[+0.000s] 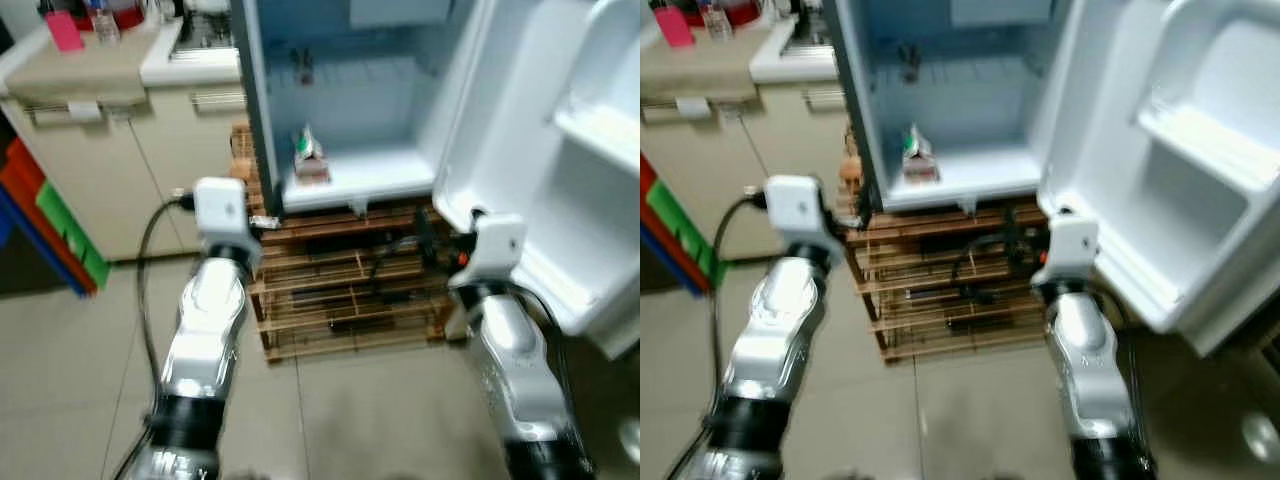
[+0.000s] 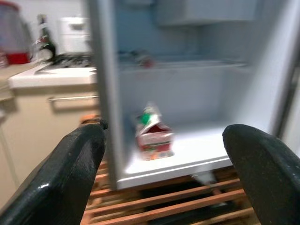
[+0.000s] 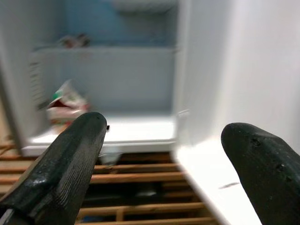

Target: Restocking fridge

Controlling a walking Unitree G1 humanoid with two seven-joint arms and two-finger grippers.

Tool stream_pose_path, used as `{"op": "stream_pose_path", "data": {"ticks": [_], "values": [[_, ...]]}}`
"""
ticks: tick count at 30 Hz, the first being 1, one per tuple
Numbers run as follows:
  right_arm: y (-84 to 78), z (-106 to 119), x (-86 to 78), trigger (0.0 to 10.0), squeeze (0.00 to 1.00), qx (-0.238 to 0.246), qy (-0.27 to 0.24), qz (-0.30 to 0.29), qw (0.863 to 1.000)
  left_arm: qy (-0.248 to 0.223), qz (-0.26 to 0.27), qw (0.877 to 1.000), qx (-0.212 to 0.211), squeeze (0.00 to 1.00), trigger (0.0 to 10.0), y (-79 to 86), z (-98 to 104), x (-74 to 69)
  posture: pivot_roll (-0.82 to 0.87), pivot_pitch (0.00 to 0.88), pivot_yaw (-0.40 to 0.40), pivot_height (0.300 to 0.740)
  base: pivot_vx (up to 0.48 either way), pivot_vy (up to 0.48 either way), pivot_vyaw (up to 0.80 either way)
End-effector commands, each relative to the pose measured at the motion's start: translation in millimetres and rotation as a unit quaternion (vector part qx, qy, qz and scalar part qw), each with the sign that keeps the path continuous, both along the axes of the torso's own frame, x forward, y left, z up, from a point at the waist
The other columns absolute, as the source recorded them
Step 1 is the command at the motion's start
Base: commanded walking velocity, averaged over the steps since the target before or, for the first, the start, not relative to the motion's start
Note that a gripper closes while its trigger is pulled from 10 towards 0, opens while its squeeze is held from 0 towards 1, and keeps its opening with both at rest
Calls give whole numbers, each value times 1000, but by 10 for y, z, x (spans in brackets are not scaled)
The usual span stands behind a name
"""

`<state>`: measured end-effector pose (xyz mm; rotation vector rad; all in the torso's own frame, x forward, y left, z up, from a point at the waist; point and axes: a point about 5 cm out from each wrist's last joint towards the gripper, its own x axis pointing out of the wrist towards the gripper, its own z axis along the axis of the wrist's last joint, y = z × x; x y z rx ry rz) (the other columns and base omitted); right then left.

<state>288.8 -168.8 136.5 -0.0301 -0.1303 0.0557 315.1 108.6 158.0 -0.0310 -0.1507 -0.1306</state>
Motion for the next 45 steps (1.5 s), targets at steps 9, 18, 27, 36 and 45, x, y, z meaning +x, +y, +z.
{"op": "stream_pose_path", "data": {"ticks": [9, 18, 27, 36, 45], "values": [[77, 106, 35, 10000, 0, 11, -14, 8, 1000, -6, 10, 1000, 2, 0, 10000, 85, 50, 59, -141, 0, 48, 740, 0, -330, 244], [105, 97, 36, 10000, 0, 4, -12, 13, 1000, -7, 7, 1000, 4, 0, 10000, 110, 44, 71, -136, 0, 44, 740, -58, -89, 0], [132, 33, -4, 10000, 0, 3, 3, 35, 999, -7, 7, 1000, -4, 0, 10000, 102, 16, 28, -132, 0, 33, 740, -188, -370, 0], [146, -252, -198, 10000, 0, -19, 84, 128, 988, 0, 6, 1000, -5, 0, 10000, 78, -21, 56, -156, 0, 33, 740, 0, 0, 0], [-363, -565, -110, 10000, 0, -108, 190, -78, 973, 59, 0, 998, 10, 0, 10000, 26, -226, 164, -177, 0, 45, 740, 0, 0, 0]]}}
